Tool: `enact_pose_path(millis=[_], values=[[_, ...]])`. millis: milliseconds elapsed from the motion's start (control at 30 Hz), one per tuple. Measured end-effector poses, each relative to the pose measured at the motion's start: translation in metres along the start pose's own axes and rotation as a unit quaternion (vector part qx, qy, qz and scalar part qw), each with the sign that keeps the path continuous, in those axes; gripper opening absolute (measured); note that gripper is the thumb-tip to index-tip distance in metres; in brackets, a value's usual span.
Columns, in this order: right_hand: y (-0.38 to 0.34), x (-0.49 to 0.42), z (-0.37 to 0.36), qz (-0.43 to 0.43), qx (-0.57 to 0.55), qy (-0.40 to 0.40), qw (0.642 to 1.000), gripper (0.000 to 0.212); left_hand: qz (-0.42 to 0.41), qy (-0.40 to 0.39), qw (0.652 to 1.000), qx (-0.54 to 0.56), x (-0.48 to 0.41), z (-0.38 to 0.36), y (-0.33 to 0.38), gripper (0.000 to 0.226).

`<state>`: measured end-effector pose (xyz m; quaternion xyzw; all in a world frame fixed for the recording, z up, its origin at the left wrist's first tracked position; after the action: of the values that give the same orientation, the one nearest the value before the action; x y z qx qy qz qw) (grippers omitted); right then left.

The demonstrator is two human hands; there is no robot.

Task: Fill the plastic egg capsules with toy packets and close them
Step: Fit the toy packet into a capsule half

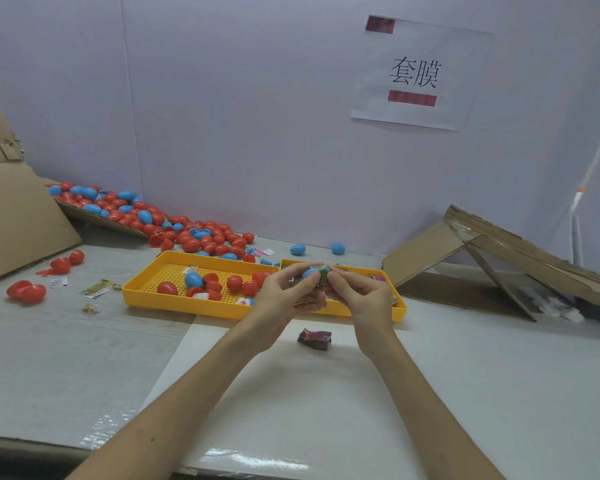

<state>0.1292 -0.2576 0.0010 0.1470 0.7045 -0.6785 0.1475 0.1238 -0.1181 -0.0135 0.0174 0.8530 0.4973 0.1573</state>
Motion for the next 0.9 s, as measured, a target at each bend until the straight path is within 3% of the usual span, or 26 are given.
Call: enact_pose_path(millis=[533, 667, 900], values=[[-0.0029, 0.0017, -0.0061, 0.011, 0.007, -0.038, 0.999, 0.029, 0.015, 0.017, 1.0, -0.021, -0.0016, 0.0053, -0.0017, 0.019], [-0.0022, 0.0008, -0.006, 0.01, 0.015, -0.044, 0.999, 0.02, 0.02, 0.025, 0.999, -0.017, -0.0034, 0.0061, -0.0039, 0.022], [0.0021, -0.0011, -0.0029, 0.001, 0.053, -0.051, 0.997, 0.027, 0.02, 0.014, 0.999, -0.023, -0.0018, 0.0043, -0.0029, 0.027]])
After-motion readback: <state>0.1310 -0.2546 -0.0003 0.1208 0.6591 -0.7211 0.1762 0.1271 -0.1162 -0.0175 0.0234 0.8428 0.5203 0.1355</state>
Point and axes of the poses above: each hand's wrist, its own x-axis away from the middle knuckle, its own z-axis out of the back of the hand, y = z × x, the point moved 8 cm from there along -x, towards the middle knuckle, and after that the axes turned 10 degrees about x, right-handed, at the moved point
